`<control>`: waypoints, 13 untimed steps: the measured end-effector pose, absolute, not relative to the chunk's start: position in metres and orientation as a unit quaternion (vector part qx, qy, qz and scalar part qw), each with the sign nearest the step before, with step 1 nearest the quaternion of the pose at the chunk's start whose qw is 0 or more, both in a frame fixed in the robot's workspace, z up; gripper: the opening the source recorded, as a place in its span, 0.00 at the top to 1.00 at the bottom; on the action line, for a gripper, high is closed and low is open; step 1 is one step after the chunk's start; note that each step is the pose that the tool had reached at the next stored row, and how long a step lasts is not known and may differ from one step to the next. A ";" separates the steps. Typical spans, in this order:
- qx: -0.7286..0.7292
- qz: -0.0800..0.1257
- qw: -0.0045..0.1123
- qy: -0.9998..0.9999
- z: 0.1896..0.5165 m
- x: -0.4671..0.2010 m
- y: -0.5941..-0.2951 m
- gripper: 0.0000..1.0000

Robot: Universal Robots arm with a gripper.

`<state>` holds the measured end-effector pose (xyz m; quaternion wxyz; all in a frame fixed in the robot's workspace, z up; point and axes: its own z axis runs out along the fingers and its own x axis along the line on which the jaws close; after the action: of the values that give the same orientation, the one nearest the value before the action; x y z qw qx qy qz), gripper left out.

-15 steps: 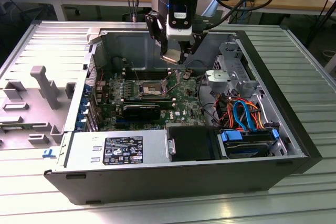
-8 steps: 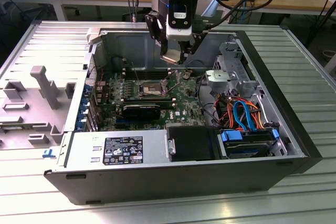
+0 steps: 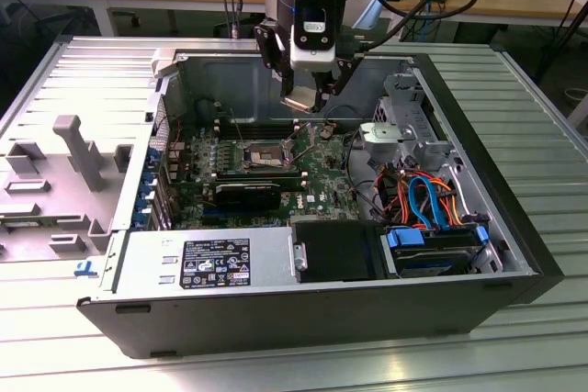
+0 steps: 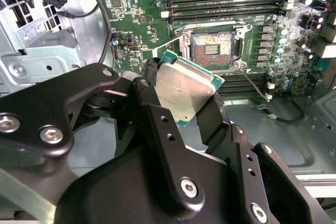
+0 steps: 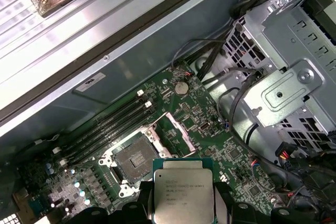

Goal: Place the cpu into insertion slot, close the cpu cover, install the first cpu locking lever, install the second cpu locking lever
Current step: 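Place the cpu into insertion slot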

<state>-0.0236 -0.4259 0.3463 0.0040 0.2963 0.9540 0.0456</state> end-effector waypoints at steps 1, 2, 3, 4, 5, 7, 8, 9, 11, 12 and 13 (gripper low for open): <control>0.297 0.046 0.004 0.954 0.346 -0.024 -0.426 0.45; 0.297 0.046 0.004 0.954 0.346 -0.024 -0.426 0.45; 0.298 0.046 0.004 0.954 0.346 -0.024 -0.426 0.45; 0.298 0.046 0.004 0.953 0.346 -0.024 -0.426 0.45; 0.298 0.046 0.004 0.953 0.346 -0.024 -0.426 0.45; 0.299 0.046 0.004 0.953 0.346 -0.024 -0.426 0.45; 0.300 0.046 0.004 0.953 0.346 -0.024 -0.426 0.45; 0.300 0.046 0.004 0.953 0.346 -0.024 -0.426 0.45; 0.301 0.046 0.004 0.953 0.346 -0.024 -0.426 0.45; 0.301 0.045 0.004 0.952 0.346 -0.024 -0.426 0.45; 0.302 0.046 0.004 0.952 0.346 -0.024 -0.426 0.45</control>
<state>-0.0236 -0.4259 0.3463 0.0043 0.3019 0.9522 0.0455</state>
